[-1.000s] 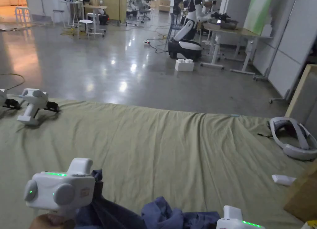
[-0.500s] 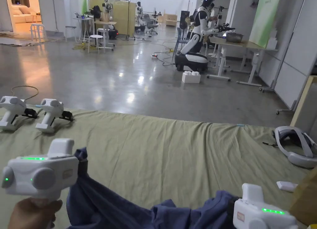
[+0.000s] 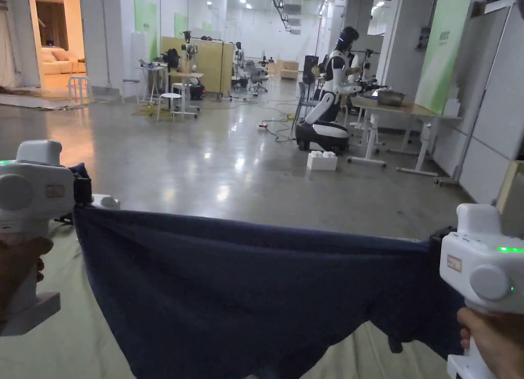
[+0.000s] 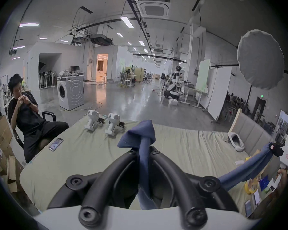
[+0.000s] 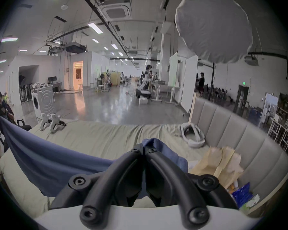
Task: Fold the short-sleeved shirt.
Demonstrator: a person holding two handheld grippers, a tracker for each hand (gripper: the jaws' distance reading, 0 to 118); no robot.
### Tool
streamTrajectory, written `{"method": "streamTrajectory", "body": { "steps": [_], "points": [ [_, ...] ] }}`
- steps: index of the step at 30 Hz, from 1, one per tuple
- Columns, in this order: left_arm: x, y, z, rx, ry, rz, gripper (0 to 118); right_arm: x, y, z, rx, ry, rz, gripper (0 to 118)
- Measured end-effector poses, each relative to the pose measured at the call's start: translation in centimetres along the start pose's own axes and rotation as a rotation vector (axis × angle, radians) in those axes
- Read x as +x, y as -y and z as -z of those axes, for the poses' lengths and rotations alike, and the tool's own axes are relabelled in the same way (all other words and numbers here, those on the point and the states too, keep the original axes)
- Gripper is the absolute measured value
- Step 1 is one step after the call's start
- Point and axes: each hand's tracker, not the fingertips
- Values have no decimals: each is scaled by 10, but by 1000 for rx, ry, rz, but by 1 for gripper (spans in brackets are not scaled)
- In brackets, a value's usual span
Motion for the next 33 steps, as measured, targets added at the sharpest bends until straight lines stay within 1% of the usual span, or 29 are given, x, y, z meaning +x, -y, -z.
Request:
{"method": "streamTrajectory", "body": {
  "steps": [2,3,4,6,9,11,13,17,18,19,20,21,22,23,25,26,28,30,31,32,33],
  "points": [
    [9,-11,-6,14,5,-4,11,-4,-20,2,8,-3,-4,4],
    [-1,6,3,15,0,5,11,-5,-29,3,17,-5,-4,4],
    [-1,6,3,17,-6,18,11,-8,-39,5,25,-5,-6,4],
    [0,-20,14,19,-7,28,11,-13,-54,10,31,10,-25,4],
    [17,-10,0,22,-15,34,11,-18,-74,21,36,21,-33,4],
    [11,-55,45,29,-22,40,11,-20,-87,31,38,33,-38,4],
    [7,-65,56,39,-22,34,11,-22,-97,39,45,54,-52,4],
    [9,-67,55,53,-29,35,11,-24,-102,48,70,70,-70,4],
    [44,-52,20,52,-32,45,11,-24,-100,48,68,69,-73,4],
    [54,-38,12,54,-38,70,11,-25,-95,50,63,64,-71,4],
    [67,-24,2,37,-41,131,11,-26,-88,51,49,55,-82,4],
    [77,-8,-7,18,-45,162,11,-25,-78,52,38,56,-98,4],
    [61,-12,17,10,-47,172,11,-26,-66,52,31,58,-100,4],
    [54,-2,24,-1,-31,160,11,-26,-54,52,16,56,-103,4],
    [64,32,12,-45,-26,137,11,-27,-26,53,-26,52,-111,4],
    [40,35,43,-50,-31,142,11,-26,-10,52,-45,47,-101,4],
    [43,73,35,-74,-25,160,11,-27,25,48,-85,37,-106,4],
    [27,102,49,-148,-12,175,11,-24,60,53,-143,47,-139,4],
    [25,128,45,-159,-17,162,11,-23,77,50,-160,43,-129,4],
    [25,134,45,-189,-14,157,11,-21,94,45,-183,28,-110,4],
    [23,155,36,-197,-13,127,11,-19,113,44,-196,31,-86,4]
  ]
}}
